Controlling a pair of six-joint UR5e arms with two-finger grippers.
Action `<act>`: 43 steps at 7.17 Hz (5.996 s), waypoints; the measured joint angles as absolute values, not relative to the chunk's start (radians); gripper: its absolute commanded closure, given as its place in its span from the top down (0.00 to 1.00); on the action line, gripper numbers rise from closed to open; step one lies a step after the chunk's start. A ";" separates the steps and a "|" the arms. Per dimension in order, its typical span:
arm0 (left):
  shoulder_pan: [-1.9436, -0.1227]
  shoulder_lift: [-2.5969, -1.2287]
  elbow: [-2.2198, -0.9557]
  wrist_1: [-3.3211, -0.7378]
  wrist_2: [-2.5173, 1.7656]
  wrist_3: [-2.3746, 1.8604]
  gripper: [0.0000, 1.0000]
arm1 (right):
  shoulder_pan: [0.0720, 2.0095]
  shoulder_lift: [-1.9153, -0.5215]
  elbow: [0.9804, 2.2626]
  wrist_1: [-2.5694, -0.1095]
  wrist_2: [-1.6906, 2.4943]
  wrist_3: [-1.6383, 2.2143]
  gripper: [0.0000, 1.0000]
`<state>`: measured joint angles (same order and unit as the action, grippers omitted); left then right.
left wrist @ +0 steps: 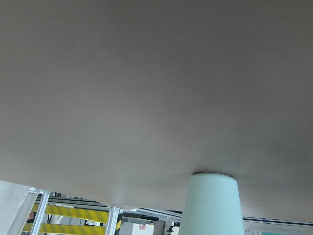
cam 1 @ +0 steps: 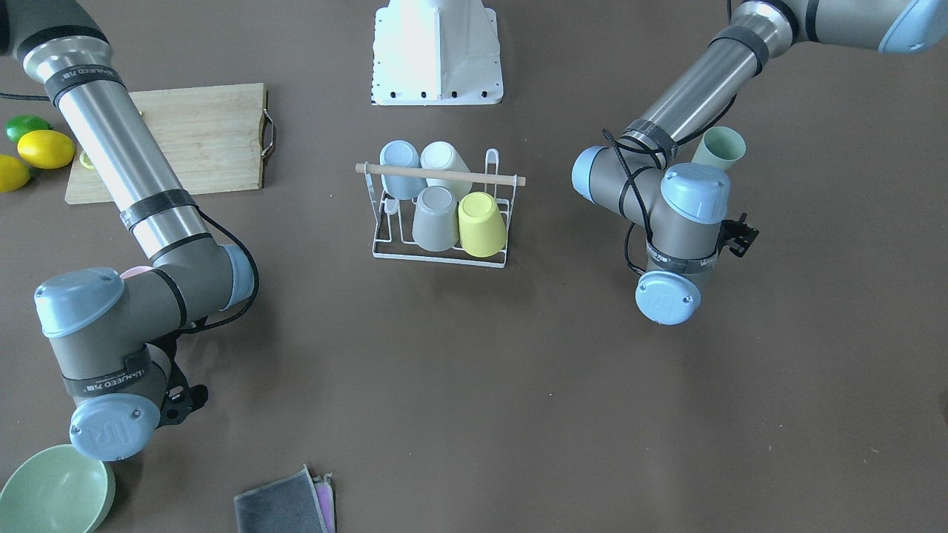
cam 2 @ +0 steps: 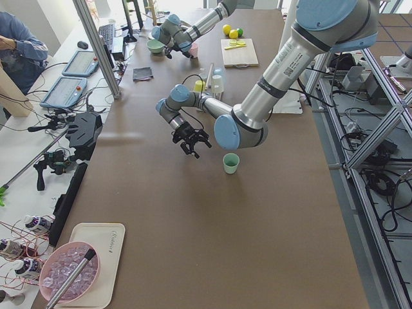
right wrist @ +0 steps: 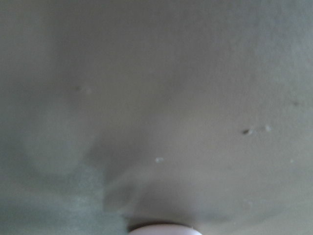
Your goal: Place cup on cup holder
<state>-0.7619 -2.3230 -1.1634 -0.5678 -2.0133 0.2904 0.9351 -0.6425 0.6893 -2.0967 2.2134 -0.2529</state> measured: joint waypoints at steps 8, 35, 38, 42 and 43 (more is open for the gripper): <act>-0.751 -2.242 -1.256 -0.511 -2.050 0.430 0.98 | 0.923 -0.617 0.639 -2.138 2.192 -0.256 0.46; -0.653 -2.063 -1.410 -0.446 -2.115 0.428 0.88 | 1.065 -0.888 1.771 -2.011 2.290 0.182 0.00; -0.635 -2.059 -1.413 -0.444 -2.117 0.428 0.80 | 1.072 -0.900 1.785 -2.011 2.293 0.182 0.00; -0.625 -2.055 -1.427 -0.417 -2.117 0.430 0.65 | 1.083 -0.906 1.787 -2.011 2.299 0.178 0.00; -0.626 -2.053 -1.437 -0.411 -2.117 0.430 0.65 | 1.088 -0.906 1.790 -2.011 2.304 0.177 0.00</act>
<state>-0.6259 -2.0532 -1.4369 -0.4109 -2.1166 0.4296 1.0883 -0.9065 1.7900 -2.0110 2.3040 0.1773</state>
